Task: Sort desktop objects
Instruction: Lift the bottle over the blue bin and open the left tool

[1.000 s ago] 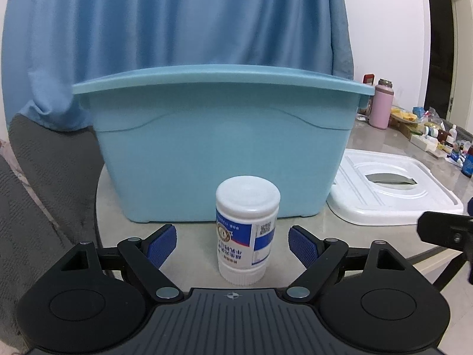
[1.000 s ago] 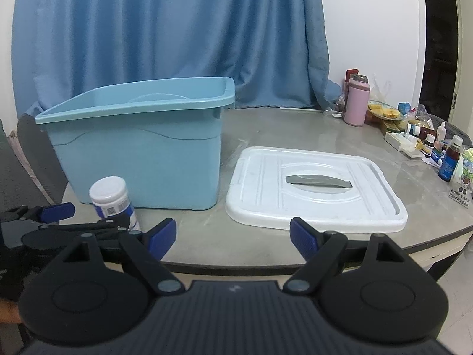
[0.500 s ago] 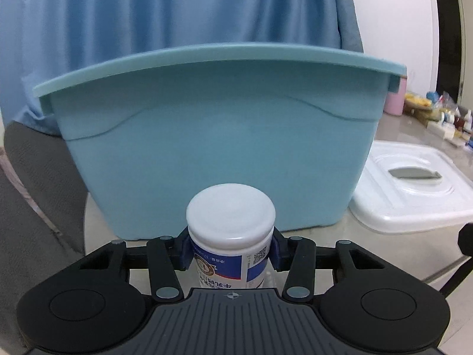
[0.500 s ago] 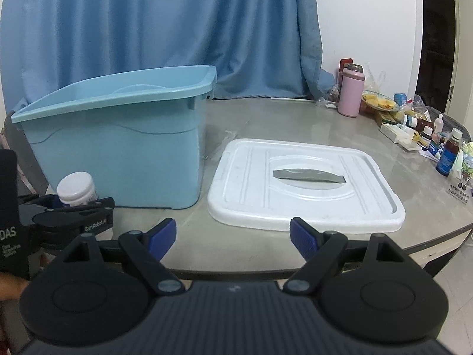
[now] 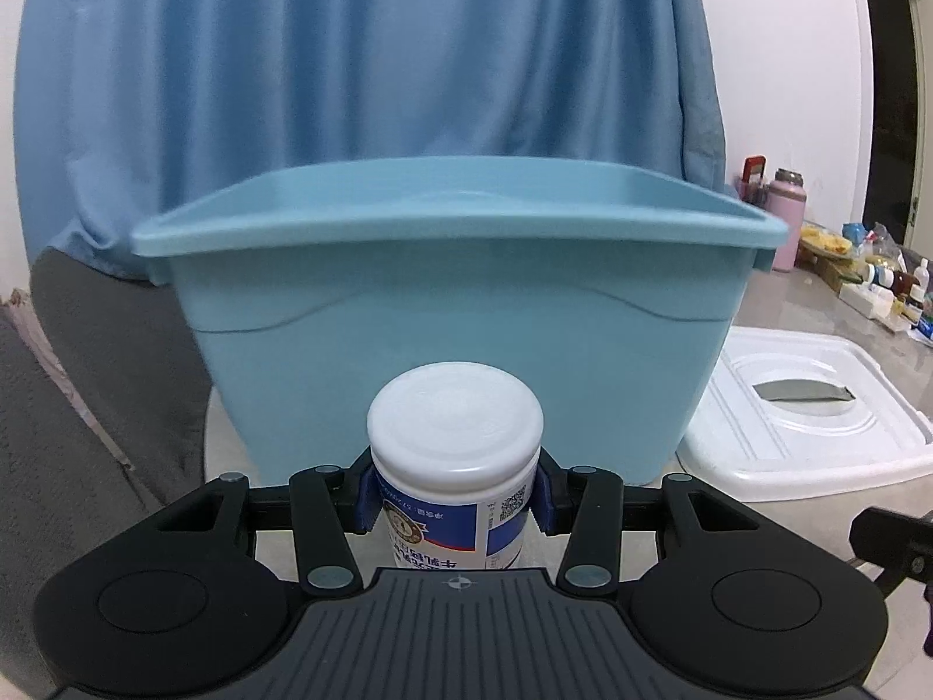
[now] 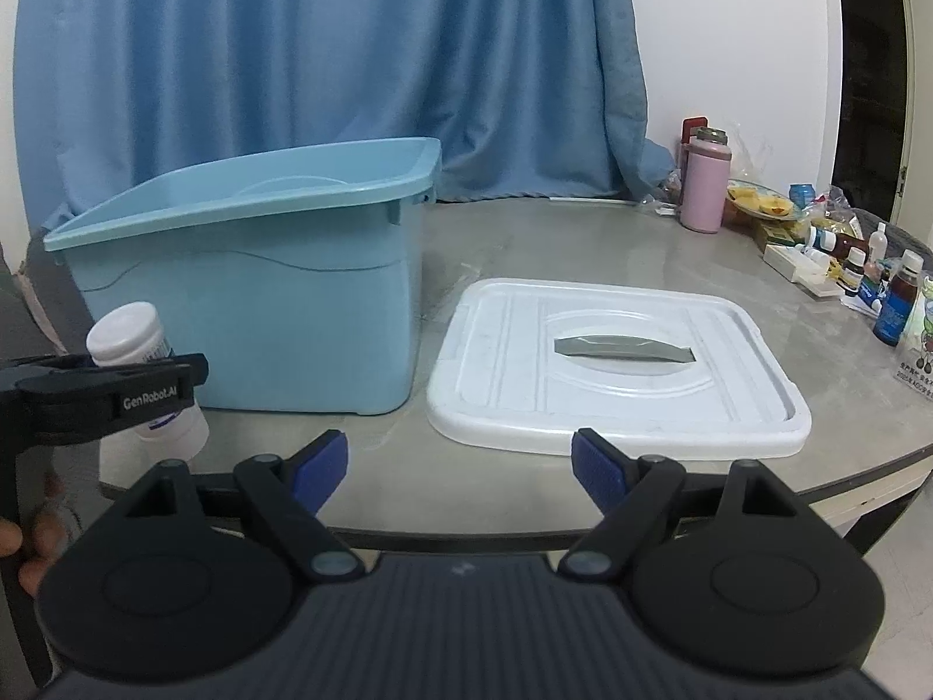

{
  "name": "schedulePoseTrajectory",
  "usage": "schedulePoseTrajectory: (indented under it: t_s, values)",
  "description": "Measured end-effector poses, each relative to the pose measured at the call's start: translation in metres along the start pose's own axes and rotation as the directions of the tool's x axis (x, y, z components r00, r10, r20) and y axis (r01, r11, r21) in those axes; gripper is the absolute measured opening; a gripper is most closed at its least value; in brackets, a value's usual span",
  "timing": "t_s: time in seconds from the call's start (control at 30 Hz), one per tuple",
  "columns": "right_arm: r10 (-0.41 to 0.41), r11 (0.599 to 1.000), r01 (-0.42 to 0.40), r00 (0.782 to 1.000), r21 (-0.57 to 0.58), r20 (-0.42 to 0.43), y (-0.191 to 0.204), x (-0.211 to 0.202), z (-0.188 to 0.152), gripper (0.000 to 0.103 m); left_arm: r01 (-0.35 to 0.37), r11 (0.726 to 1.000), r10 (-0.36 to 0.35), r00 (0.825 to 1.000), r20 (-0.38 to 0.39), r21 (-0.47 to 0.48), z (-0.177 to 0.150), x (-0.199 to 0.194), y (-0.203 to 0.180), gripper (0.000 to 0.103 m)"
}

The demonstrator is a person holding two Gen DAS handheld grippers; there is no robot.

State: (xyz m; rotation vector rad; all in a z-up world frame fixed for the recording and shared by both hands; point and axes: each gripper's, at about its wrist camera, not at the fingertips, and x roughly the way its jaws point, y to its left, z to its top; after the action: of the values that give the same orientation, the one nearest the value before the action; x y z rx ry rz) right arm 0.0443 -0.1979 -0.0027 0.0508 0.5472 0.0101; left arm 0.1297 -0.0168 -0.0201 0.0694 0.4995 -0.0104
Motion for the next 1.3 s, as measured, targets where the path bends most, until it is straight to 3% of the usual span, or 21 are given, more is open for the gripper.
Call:
schedulePoseTrajectory:
  t_s: [0.77,1.1,1.3]
  values:
    - [0.036,0.999,-0.038,0.998,0.038,0.055,-0.006,-0.027,-0.003,0.084,0.009,0.999,-0.006,0.995,0.102,-0.032,0.061,-0.102,0.014,0.048]
    - [0.026,0.997,-0.03,0.998,0.067,0.066,-0.02,-0.021,0.002,0.084,-0.008,0.999,0.016,0.986,0.167,-0.046,0.126,-0.109,0.014,0.048]
    - [0.016,0.997,-0.021,0.998,0.07,0.065,-0.028,-0.013,0.005,0.084,-0.034,0.998,0.042,0.985,0.17,-0.048,0.161,-0.091,0.012,0.048]
